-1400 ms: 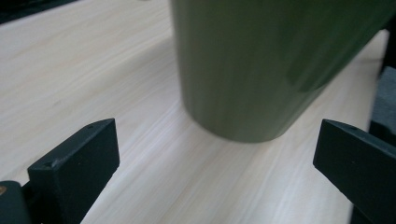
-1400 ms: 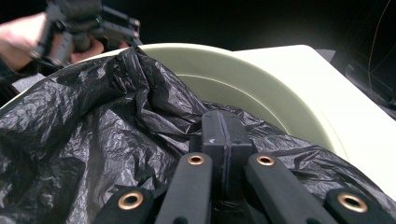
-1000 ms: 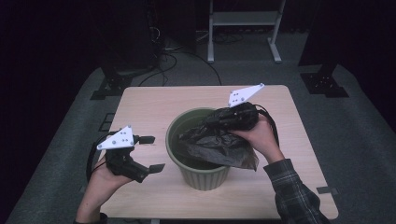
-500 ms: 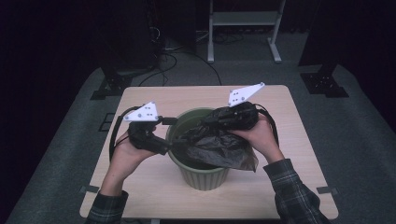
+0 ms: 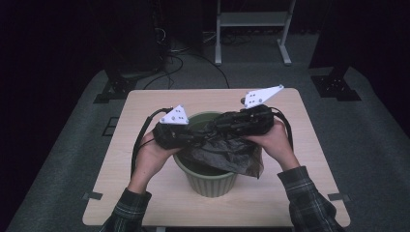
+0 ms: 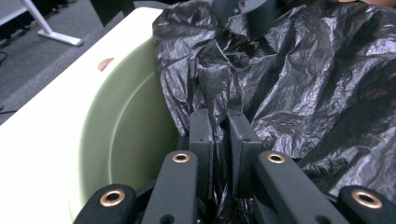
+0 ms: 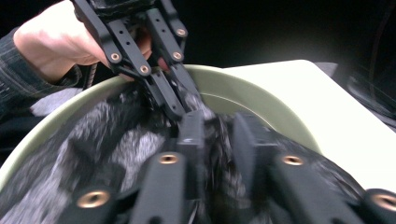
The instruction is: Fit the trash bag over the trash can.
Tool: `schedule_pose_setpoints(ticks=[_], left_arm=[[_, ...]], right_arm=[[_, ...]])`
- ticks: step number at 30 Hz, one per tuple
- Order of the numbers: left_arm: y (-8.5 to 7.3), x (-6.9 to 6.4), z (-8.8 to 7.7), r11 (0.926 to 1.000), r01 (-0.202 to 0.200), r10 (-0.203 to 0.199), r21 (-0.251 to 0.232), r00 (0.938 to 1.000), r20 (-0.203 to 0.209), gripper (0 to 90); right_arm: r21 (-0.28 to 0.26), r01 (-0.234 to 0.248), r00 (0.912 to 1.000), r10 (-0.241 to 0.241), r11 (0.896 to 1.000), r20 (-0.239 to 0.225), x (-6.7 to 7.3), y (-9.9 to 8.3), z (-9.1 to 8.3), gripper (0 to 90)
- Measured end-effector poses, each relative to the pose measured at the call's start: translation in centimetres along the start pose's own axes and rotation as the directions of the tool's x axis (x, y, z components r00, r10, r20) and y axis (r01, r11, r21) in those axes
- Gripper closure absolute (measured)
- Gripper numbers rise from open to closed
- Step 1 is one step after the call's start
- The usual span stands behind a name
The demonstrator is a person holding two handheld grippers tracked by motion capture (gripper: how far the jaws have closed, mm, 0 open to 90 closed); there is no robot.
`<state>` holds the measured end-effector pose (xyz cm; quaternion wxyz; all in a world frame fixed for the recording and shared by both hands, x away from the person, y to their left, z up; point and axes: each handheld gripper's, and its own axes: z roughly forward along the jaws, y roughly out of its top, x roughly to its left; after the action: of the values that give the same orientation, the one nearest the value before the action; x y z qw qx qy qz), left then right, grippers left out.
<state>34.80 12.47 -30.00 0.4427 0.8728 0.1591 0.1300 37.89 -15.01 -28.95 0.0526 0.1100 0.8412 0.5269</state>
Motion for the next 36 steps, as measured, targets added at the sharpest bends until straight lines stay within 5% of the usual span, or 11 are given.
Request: schedule_pose_setpoints(ticks=[9, 15, 17, 22, 36], left_arm=[[-0.5, 0.1, -1.0, 0.9999, 0.011, -0.012, -0.009, 0.9988, -0.047, 81.6], [-0.4, 0.1, -0.7, 0.9998, 0.014, -0.015, -0.012, 0.999, -0.043, 81.2], [-0.4, -0.1, -0.6, 0.9999, 0.013, -0.014, -0.011, 0.9992, -0.039, 80.8], [-0.3, -0.3, -0.4, 1.0, 0.002, -0.002, 0.001, 0.9992, -0.039, 78.4], [0.9, -1.7, 2.1, 0.9922, -0.077, 0.075, 0.099, 0.997, 0.019, 71.0]], right_arm=[[-0.027, -0.069, 0.9967, 0.07, 0.997, 0.042, 0.0, -2.6, -5.2, 58.1], [-0.04, -0.091, 0.9951, 0.092, 0.995, 0.036, 0.6, -4.2, -6.6, 55.8], [-0.028, -0.094, 0.9949, 0.095, 0.995, 0.035, 0.6, -4.5, -6.4, 59.5], [0.0, -0.086, 0.9957, 0.086, 0.996, 0.034, 0.5, -5.1, -5.6, 88.5], [-0.067, -0.051, 0.9984, 0.049, 0.997, -0.028, 0.4, -2.3, -2.0, 90.0]])
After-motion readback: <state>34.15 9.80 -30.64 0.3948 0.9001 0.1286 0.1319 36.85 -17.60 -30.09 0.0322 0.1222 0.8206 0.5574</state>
